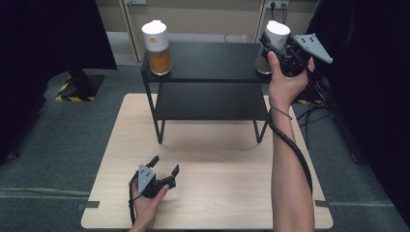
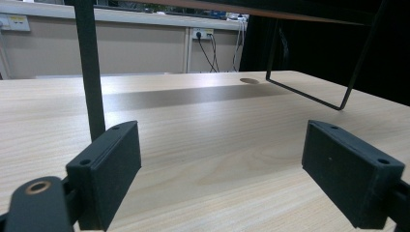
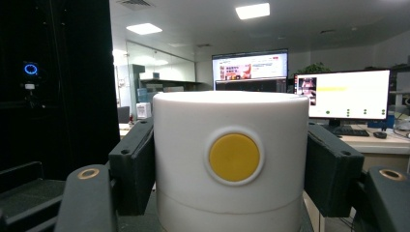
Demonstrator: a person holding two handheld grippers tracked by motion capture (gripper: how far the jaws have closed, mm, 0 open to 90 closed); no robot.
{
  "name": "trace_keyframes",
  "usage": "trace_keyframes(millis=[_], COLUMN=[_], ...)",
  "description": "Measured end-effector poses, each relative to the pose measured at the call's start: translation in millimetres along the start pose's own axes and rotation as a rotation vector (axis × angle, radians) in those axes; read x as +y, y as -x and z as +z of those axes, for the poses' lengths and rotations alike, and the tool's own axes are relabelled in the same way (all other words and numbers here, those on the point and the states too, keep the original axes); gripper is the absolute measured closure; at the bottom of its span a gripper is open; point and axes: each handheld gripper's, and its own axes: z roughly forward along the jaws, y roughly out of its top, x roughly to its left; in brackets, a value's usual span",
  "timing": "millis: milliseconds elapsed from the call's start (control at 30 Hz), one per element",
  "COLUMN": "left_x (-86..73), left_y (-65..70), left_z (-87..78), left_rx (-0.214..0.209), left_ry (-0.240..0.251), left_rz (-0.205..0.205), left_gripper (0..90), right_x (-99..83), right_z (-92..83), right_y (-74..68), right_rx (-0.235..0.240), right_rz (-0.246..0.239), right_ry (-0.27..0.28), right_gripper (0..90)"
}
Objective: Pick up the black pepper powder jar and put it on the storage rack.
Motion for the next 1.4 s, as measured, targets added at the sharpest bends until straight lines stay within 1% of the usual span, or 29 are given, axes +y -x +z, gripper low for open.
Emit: trace_keyframes(millis=[100, 167, 300, 433, 500, 633, 733, 900, 1100, 1400], left_x=[0.1, 0.1, -0.1, 0.1, 0.0, 0.1, 0.2, 0.3, 0.2, 0.3], left_y=[0.0, 0.0, -0.1, 0.1, -0.2, -0.2, -0.1, 0.0, 0.2, 0.2], left_z=[0.1, 0.0, 0.0, 0.0, 0.0, 0.0, 0.1, 0.1, 0.2, 0.3], left_rx=[0.000, 0.000, 0.000, 0.000, -0.001, -0.001, -0.001, -0.001, -0.001, -0.001], left_ry=[-0.001, -0.001, 0.000, 0.000, 0.000, -0.001, -0.001, -0.002, -0.002, -0.001], left_rz=[0.000, 0.001, -0.001, 0.001, -0.001, 0.000, 0.001, 0.001, 0.002, -0.001], left_gripper=[13.4, 13.4, 13.4, 13.4, 13.4, 13.4, 13.4, 13.4, 13.4, 13.4], right_x=[-0.5, -0.5, -0.7, -1.2, -1.6, -2.6, -4.5, -4.6, -3.2, -5.5], right_z=[0.0, 0.8, 1.7, 2.4, 3.0, 3.1, 0.9, -4.3, -12.4, -28.2], right_y=[-0.1, -0.2, 0.6, 1.2, -0.5, -0.8, 0.5, 2.4, 2.8, 2.8], right_rx=[0.002, 0.006, 0.012, 0.022, 0.012, 0.001, 0.006, 0.012, 0.022, 0.039], right_rz=[-0.004, -0.015, -0.011, 0.014, 0.020, 0.036, 0.056, 0.062, 0.051, 0.044], right_ry=[0.001, 0.000, -0.002, -0.001, -0.002, -0.004, 0.004, 0.003, -0.002, 0.010], right_gripper=[30.8, 30.7, 30.4, 28.6, 23.8, 17.2, 14.7, 12.4, 11.4, 10.8])
